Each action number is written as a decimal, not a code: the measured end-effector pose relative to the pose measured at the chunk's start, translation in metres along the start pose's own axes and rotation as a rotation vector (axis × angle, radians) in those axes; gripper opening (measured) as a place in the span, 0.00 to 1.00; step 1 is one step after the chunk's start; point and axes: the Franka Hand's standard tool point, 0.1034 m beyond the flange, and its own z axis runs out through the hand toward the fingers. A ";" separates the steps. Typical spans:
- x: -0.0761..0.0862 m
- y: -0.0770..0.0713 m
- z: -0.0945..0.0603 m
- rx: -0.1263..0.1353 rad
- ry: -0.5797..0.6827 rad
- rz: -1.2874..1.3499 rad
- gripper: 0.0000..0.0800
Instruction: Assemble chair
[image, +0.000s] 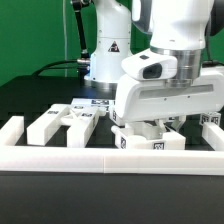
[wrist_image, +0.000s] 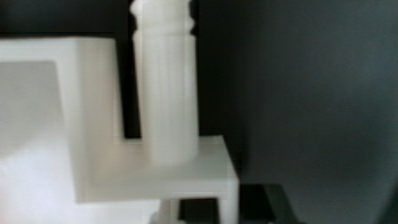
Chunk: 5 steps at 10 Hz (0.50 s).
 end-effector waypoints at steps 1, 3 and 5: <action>0.007 -0.002 0.000 0.000 0.003 0.035 0.04; 0.025 -0.004 -0.002 0.023 -0.001 0.134 0.04; 0.042 -0.010 -0.003 0.034 -0.010 0.213 0.04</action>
Offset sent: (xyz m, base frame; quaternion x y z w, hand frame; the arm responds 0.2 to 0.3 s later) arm 0.0285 0.0135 -0.0058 0.0066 -0.0268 0.1080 0.9938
